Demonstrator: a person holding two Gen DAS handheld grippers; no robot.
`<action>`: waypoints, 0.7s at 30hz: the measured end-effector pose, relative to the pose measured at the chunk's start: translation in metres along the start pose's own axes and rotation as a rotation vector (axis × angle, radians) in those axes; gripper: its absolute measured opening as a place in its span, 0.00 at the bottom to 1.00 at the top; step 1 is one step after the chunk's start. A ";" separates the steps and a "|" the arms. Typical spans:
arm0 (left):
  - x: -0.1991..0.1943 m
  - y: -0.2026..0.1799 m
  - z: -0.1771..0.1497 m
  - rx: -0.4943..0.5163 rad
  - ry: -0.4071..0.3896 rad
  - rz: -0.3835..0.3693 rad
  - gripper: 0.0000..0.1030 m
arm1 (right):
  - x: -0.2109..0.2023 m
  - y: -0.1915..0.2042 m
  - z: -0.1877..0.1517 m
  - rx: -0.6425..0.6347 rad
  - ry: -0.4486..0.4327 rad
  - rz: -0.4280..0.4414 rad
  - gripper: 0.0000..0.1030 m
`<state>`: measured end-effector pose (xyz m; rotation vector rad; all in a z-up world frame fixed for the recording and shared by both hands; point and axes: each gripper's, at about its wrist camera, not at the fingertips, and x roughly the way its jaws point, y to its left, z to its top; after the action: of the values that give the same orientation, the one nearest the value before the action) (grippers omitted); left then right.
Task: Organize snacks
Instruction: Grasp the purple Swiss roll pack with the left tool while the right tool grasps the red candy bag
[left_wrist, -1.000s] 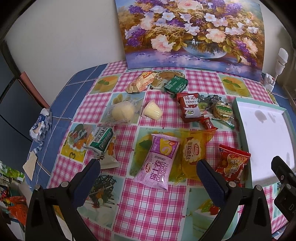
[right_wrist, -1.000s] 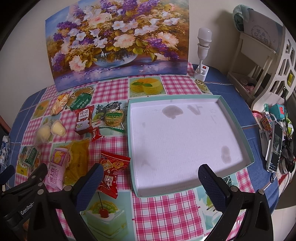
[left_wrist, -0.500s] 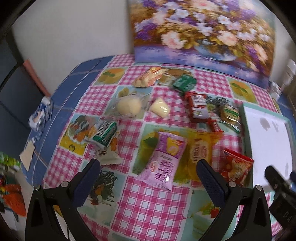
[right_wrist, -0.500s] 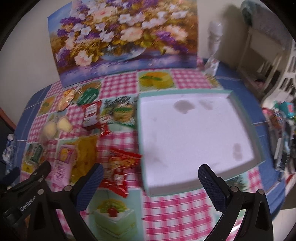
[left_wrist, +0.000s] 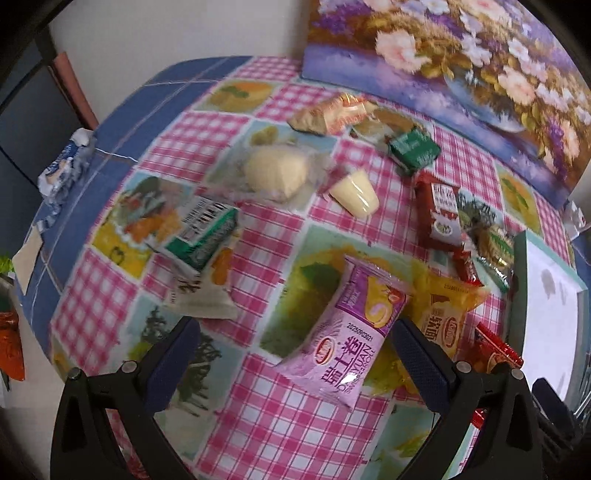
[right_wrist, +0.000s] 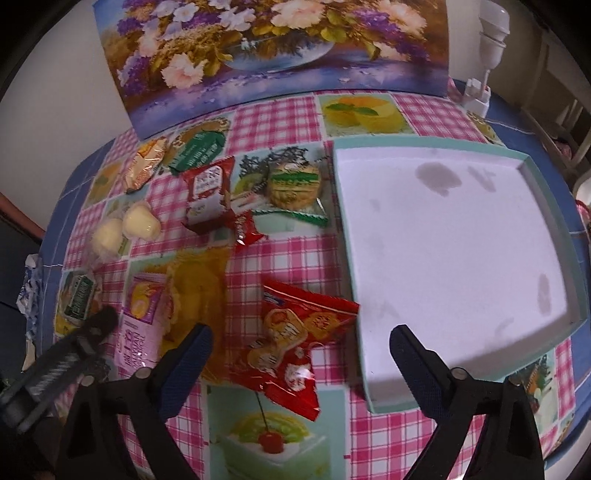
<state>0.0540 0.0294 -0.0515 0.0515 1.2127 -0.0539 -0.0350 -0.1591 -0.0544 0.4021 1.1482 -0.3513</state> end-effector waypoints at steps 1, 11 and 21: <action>0.003 -0.003 0.001 0.007 0.005 -0.001 1.00 | 0.000 0.002 0.000 -0.006 -0.002 0.003 0.87; 0.027 -0.028 -0.006 0.103 0.079 -0.011 0.72 | 0.020 0.007 0.002 -0.035 0.084 0.044 0.57; 0.048 -0.043 -0.009 0.130 0.122 -0.017 0.49 | 0.039 0.008 -0.003 -0.050 0.117 0.041 0.51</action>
<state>0.0598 -0.0136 -0.0999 0.1603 1.3305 -0.1461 -0.0193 -0.1527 -0.0910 0.4060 1.2588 -0.2653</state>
